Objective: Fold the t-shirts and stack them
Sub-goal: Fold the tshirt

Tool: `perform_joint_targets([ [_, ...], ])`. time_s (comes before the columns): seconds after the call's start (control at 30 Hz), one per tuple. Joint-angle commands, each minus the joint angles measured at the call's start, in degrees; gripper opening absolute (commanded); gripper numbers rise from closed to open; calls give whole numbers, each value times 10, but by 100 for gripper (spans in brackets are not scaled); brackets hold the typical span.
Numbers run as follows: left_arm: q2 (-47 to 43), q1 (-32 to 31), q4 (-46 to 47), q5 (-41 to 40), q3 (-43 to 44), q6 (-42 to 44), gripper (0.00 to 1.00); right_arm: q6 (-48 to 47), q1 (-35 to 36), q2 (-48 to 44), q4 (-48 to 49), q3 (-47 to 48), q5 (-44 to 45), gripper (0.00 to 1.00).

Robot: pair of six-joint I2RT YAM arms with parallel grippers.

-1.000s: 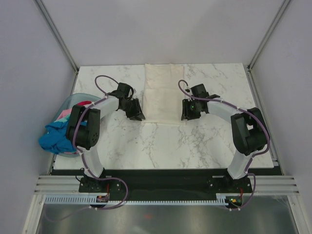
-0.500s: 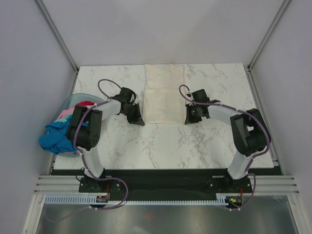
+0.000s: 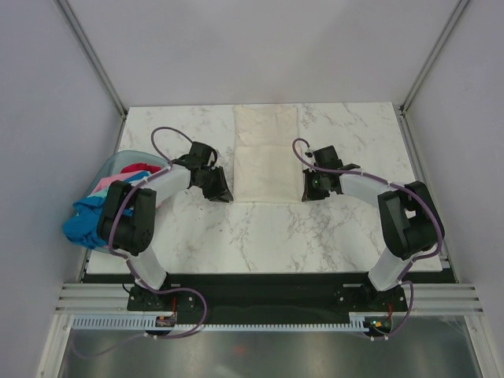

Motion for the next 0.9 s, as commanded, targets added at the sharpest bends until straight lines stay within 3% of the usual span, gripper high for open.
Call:
perform_joint_targets([
  [0.0, 7, -1, 36, 20, 10, -5, 30, 0, -2, -13, 5, -5, 4, 0],
  [0.37, 79, -1, 54, 27, 43, 6, 35, 1, -2, -13, 8, 0, -1, 0],
  [0.47, 79, -1, 54, 27, 48, 7, 27, 1, -2, -15, 7, 1, -2, 0],
  [0.5, 76, -1, 55, 28, 48, 7, 17, 1, -2, -15, 7, 1, -1, 0],
  [0.6, 55, -1, 49, 23, 46, 7, 2, 1, -2, -16, 6, 1, 2, 0],
  [0.87, -22, -8, 35, -11, -17, -22, 2, 19, -2, -59, 15, -32, 26, 0],
])
